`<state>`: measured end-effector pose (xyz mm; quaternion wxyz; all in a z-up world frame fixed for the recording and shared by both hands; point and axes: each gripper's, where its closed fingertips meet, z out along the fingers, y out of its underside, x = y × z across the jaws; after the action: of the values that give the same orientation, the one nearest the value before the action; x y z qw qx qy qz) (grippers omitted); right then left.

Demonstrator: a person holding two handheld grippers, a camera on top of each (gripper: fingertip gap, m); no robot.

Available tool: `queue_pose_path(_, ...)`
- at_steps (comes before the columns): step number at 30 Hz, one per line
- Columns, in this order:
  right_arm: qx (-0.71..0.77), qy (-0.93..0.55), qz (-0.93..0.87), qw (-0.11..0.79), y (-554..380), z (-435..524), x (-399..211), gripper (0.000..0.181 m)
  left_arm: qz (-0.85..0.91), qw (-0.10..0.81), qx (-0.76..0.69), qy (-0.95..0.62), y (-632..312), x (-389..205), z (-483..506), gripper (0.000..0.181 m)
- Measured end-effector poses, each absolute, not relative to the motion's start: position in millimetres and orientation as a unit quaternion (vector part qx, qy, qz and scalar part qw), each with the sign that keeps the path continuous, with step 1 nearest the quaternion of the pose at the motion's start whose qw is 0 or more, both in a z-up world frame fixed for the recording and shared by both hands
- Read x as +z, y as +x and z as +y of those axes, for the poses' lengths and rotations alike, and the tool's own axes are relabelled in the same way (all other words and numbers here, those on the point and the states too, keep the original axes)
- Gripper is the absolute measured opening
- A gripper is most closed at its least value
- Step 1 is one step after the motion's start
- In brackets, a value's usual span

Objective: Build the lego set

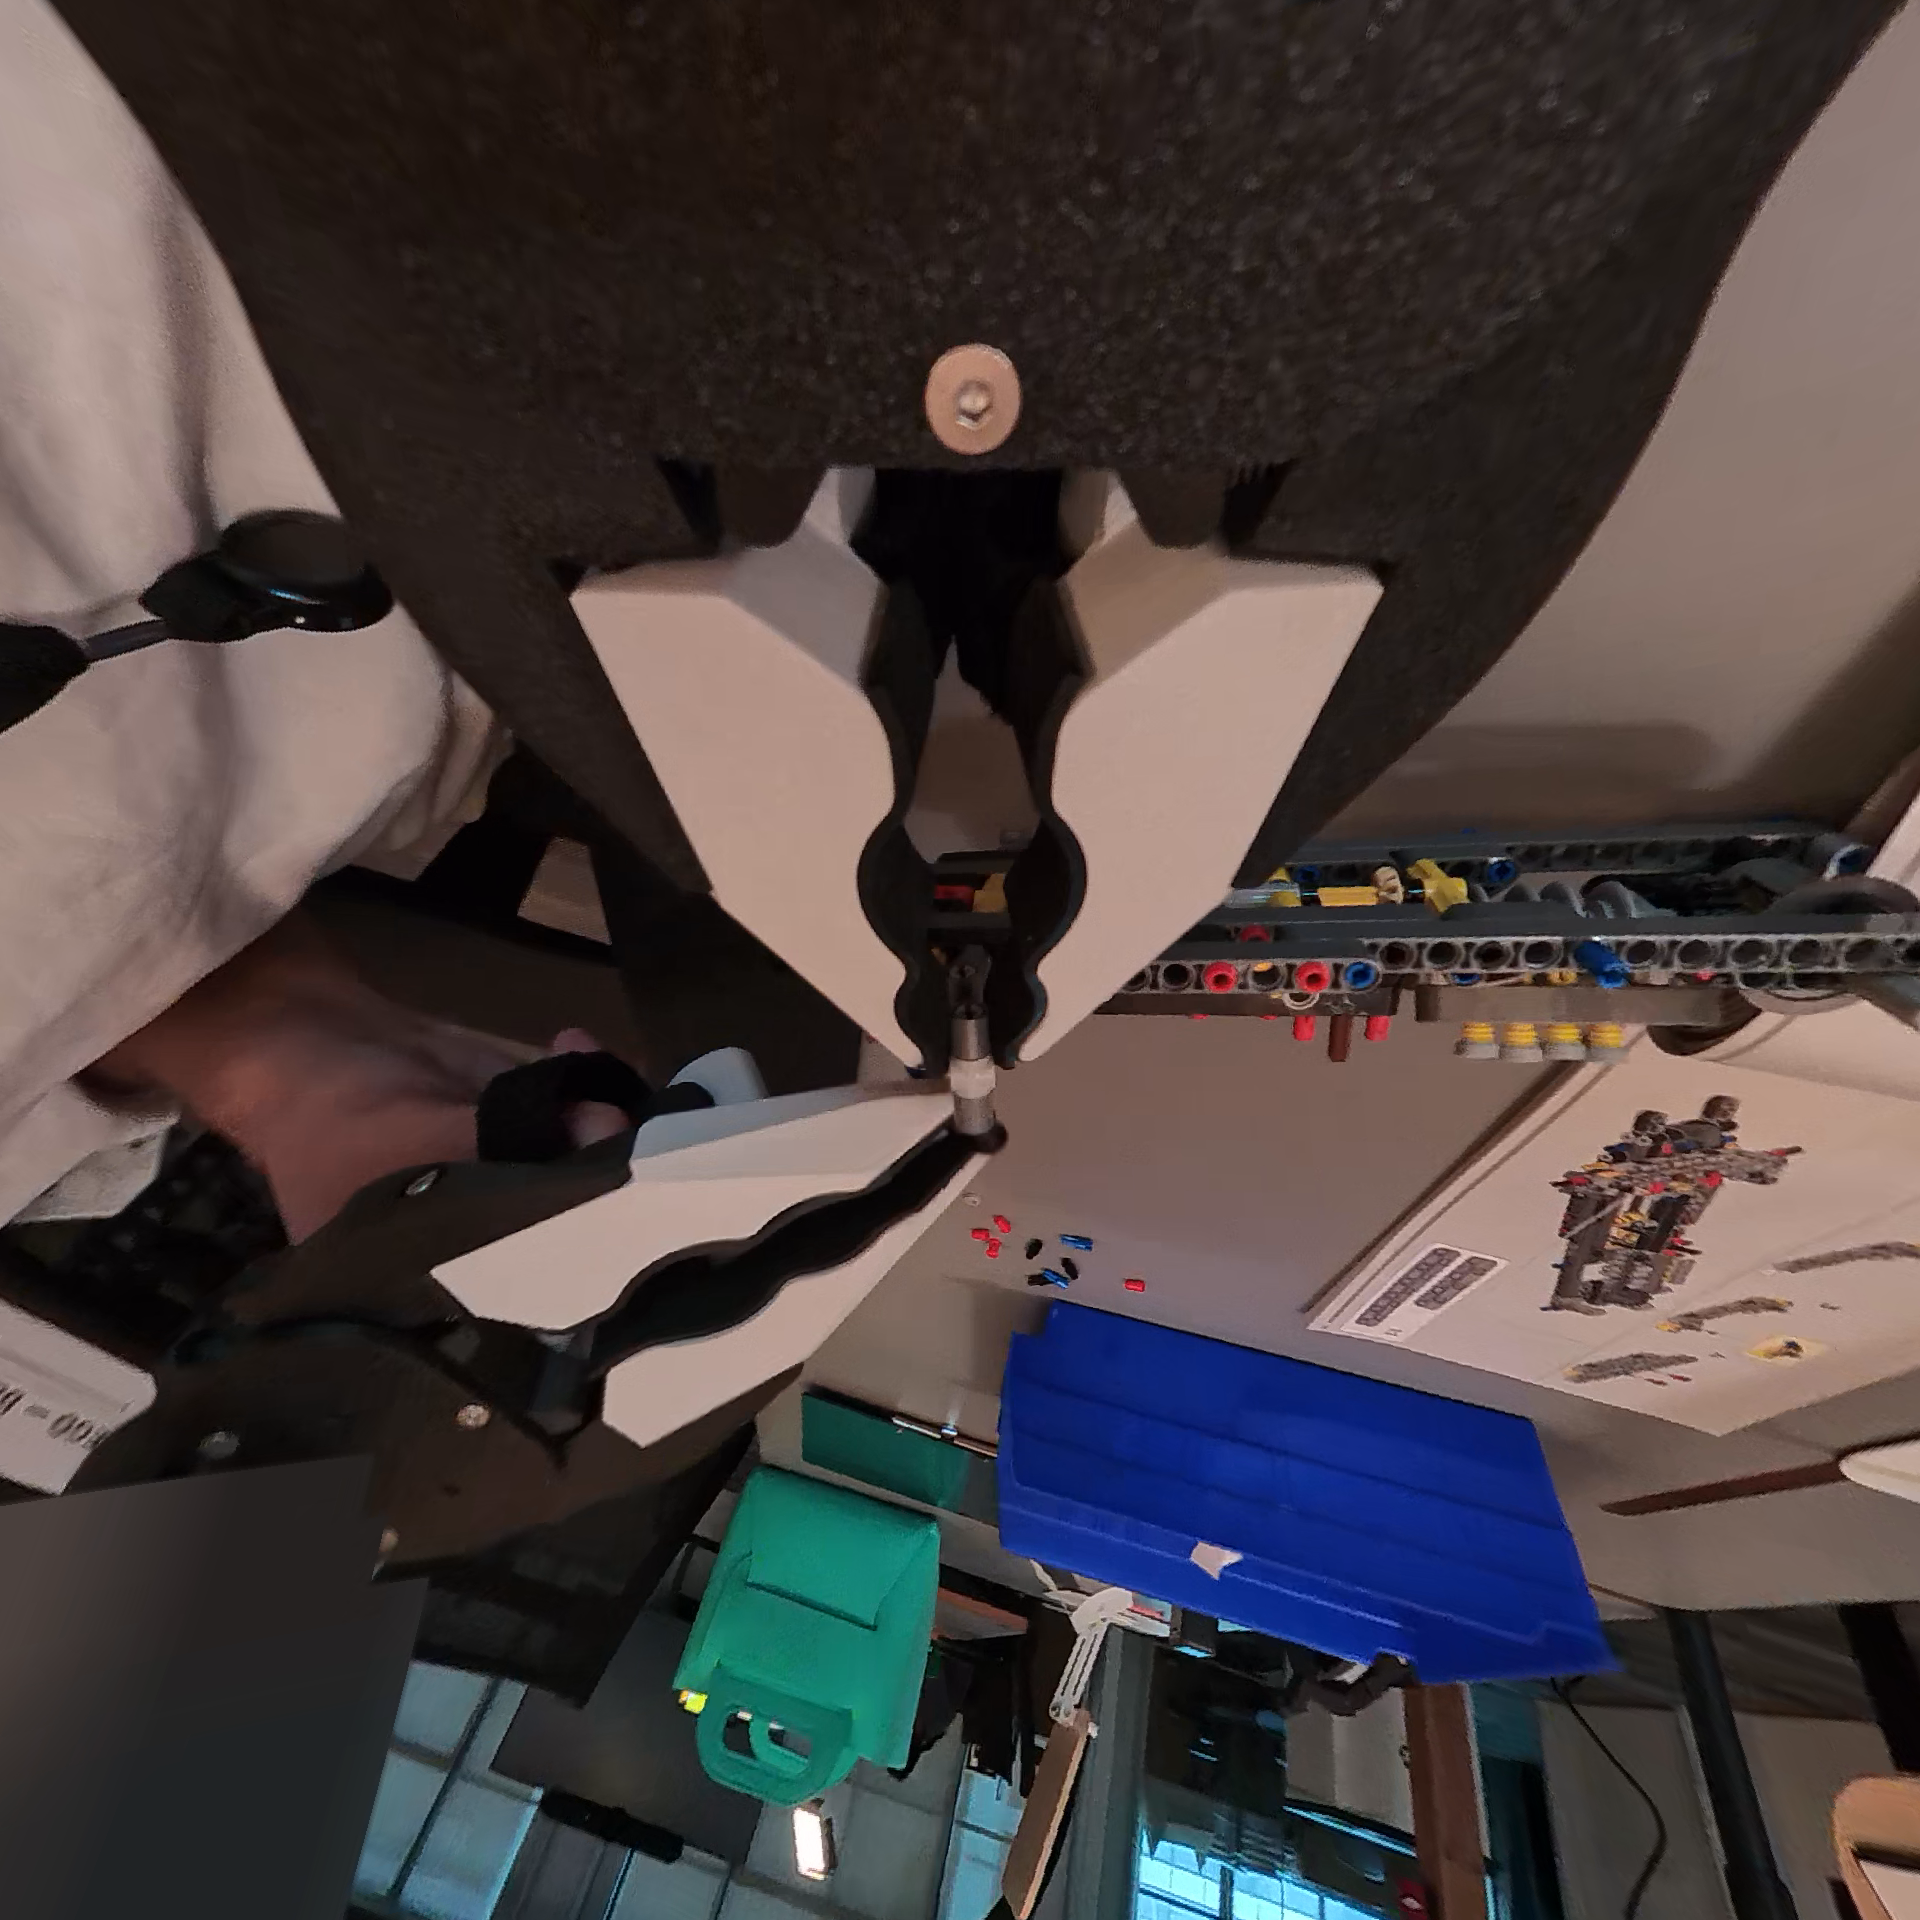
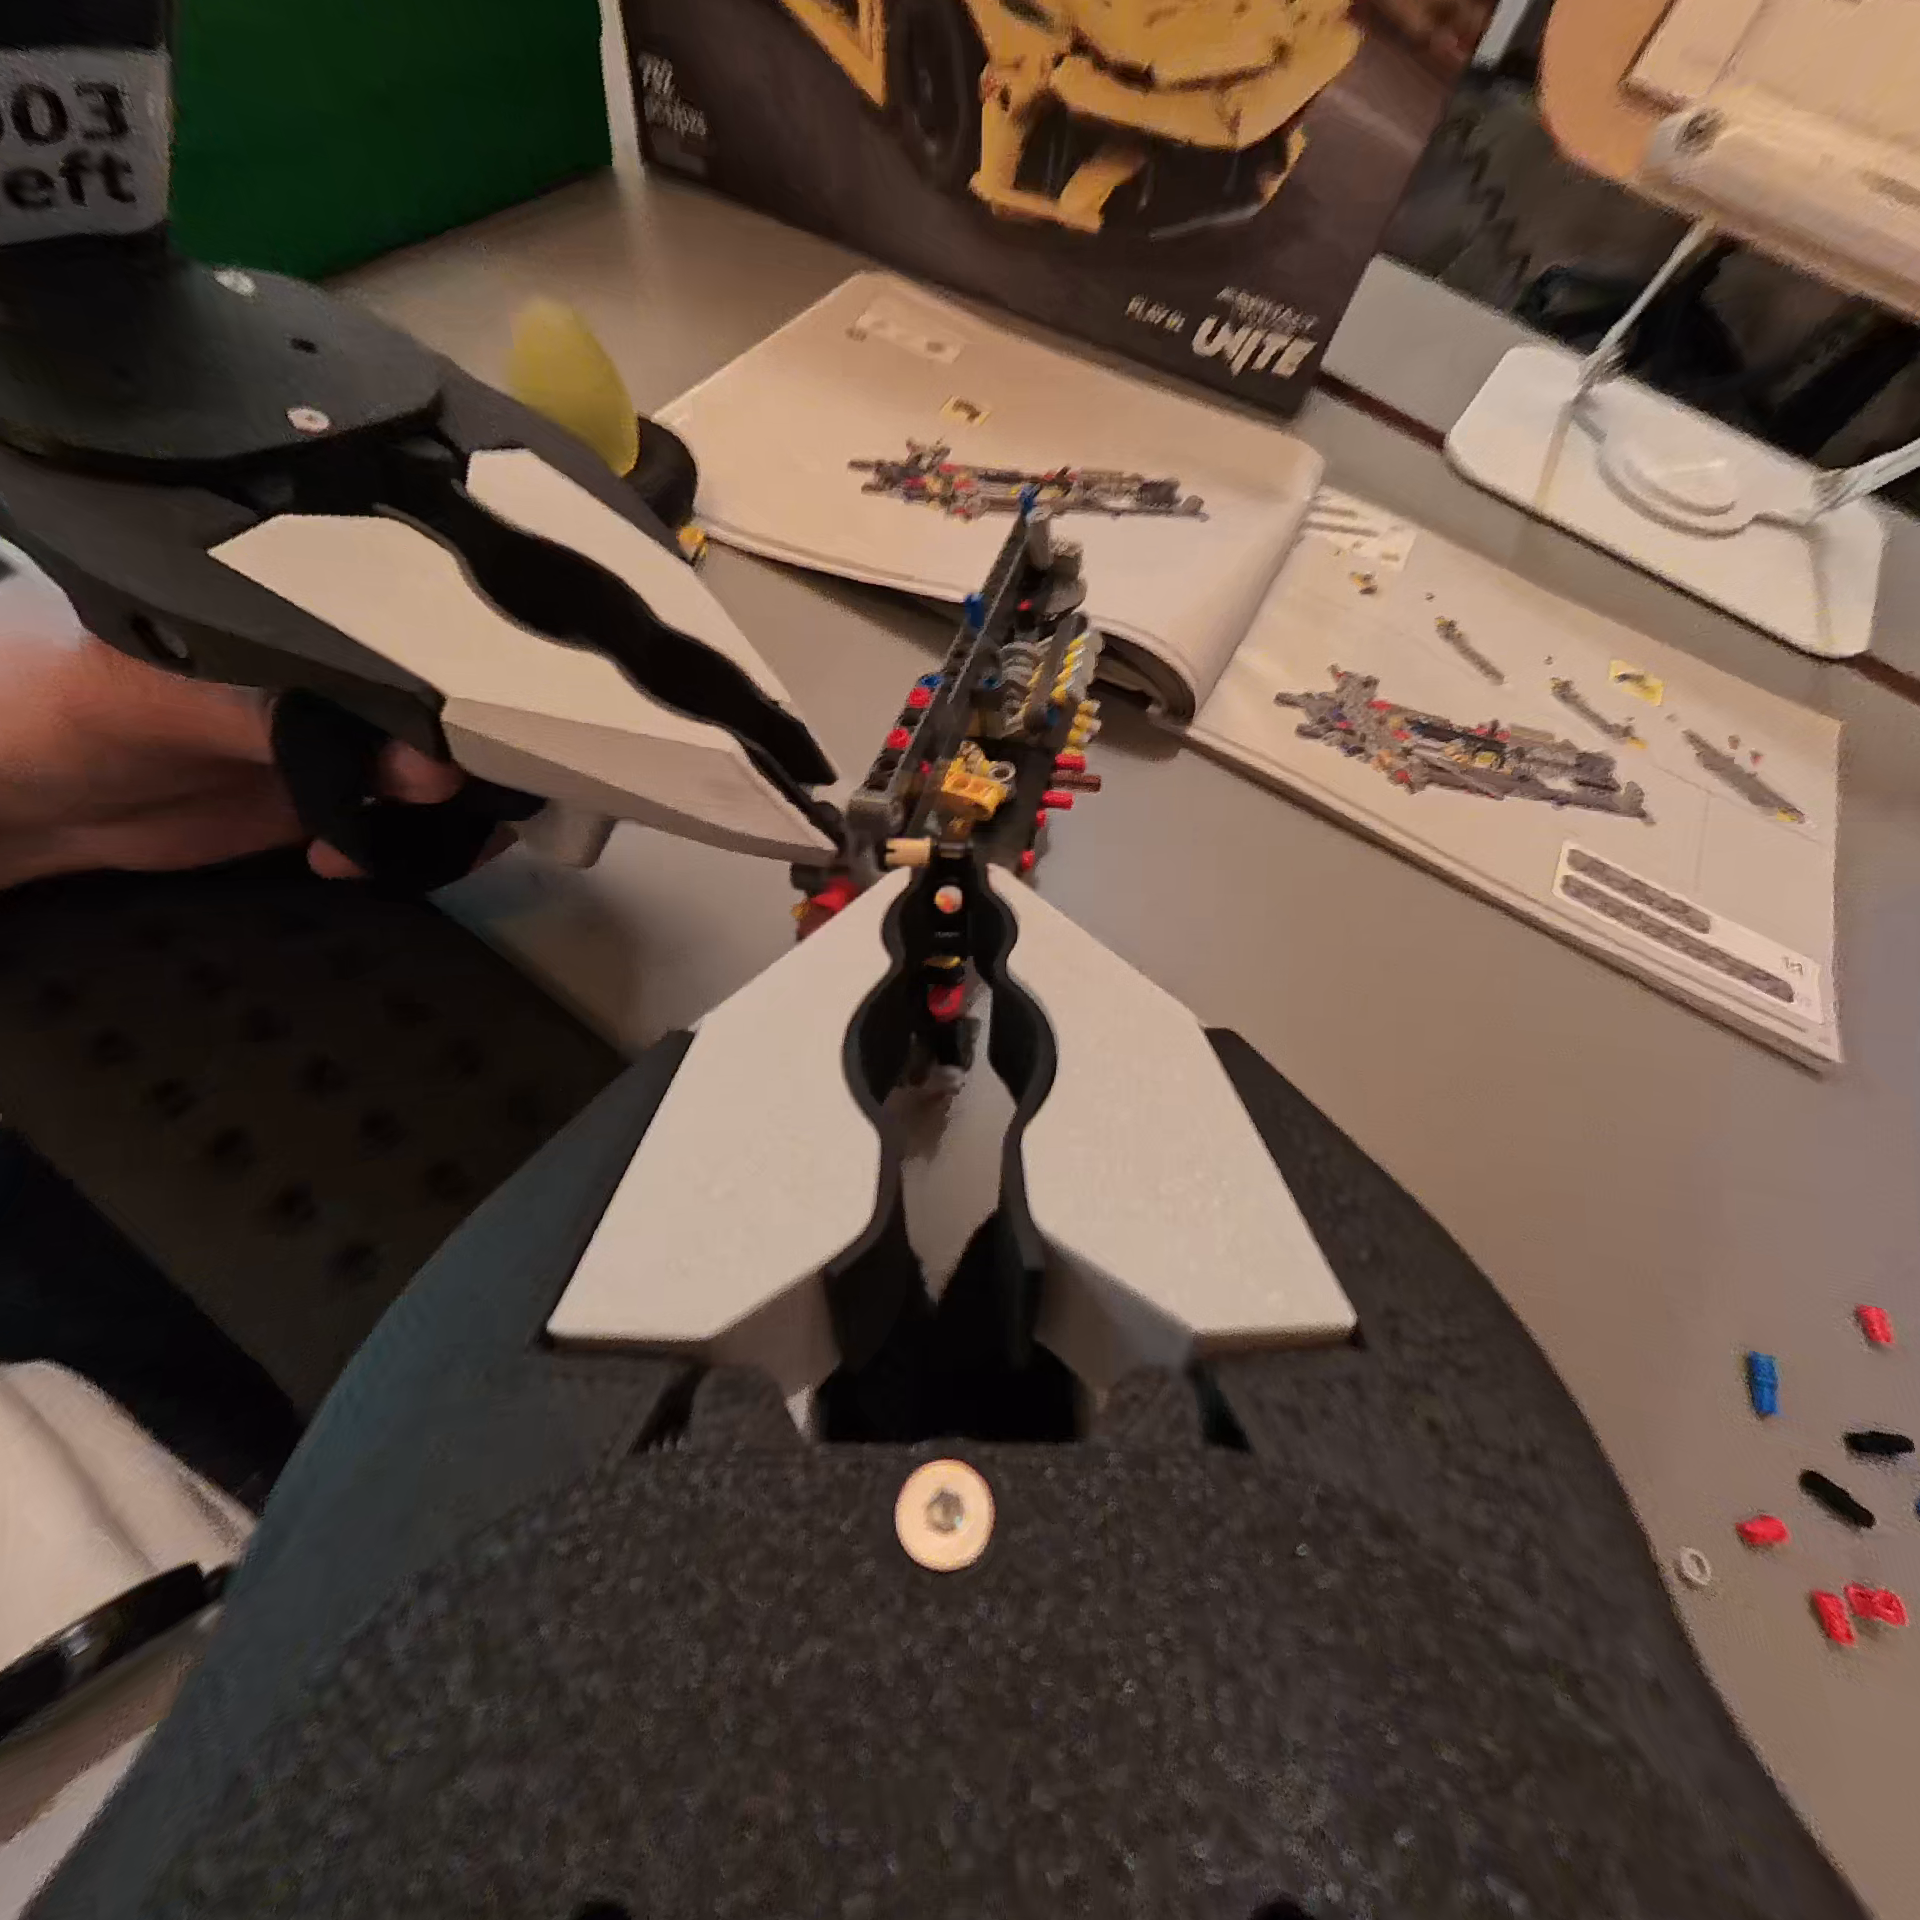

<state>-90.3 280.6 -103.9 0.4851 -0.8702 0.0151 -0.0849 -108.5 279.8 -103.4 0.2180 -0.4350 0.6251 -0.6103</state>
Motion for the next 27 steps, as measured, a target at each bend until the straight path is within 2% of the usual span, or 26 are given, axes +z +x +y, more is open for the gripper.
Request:
queue_pose_path(6,-0.103,-0.890,0.000,0.444,-86.1,277.0,-106.1,0.006,0.644,0.253,-0.588,-0.419,-108.6,-104.8,276.0,0.006)
queue_pose_path(8,-0.109,-0.871,-0.024,0.479,-77.9,279.5,-101.7,0.006,0.642,0.247,-0.591,-0.420,-108.7,-104.9,275.8,0.006)
queue_pose_path(11,-0.100,-0.804,-0.088,0.579,-72.3,283.7,-92.1,0.007,0.636,0.228,-0.603,-0.423,-109.1,-104.5,276.3,0.006)
queue_pose_path(14,-0.035,-0.793,-0.142,0.591,-79.9,279.9,-105.5,0.007,0.628,0.198,-0.620,-0.427,-109.5,-104.6,276.2,0.006)
queue_pose_path(16,-0.085,-0.824,-0.156,0.538,-55.6,271.5,-124.6,0.007,0.620,0.186,-0.627,-0.434,-108.7,-104.4,278.4,0.006)
queue_pose_path(20,-0.149,-0.896,-0.272,0.318,-10.9,220.7,-179.3,0.007,0.618,0.182,-0.630,-0.435,-108.4,-104.4,278.9,0.006)
queue_pose_path(22,-0.147,-0.900,-0.295,0.286,0.4,208.1,-187.8,0.007,0.619,0.181,-0.629,-0.434,-108.4,-104.8,278.2,0.006)
queue_pose_path(27,-0.035,-0.919,-0.298,0.254,-4.4,192.7,-203.7,0.008,0.618,0.178,-0.630,-0.435,-108.5,-105.0,278.4,0.006)
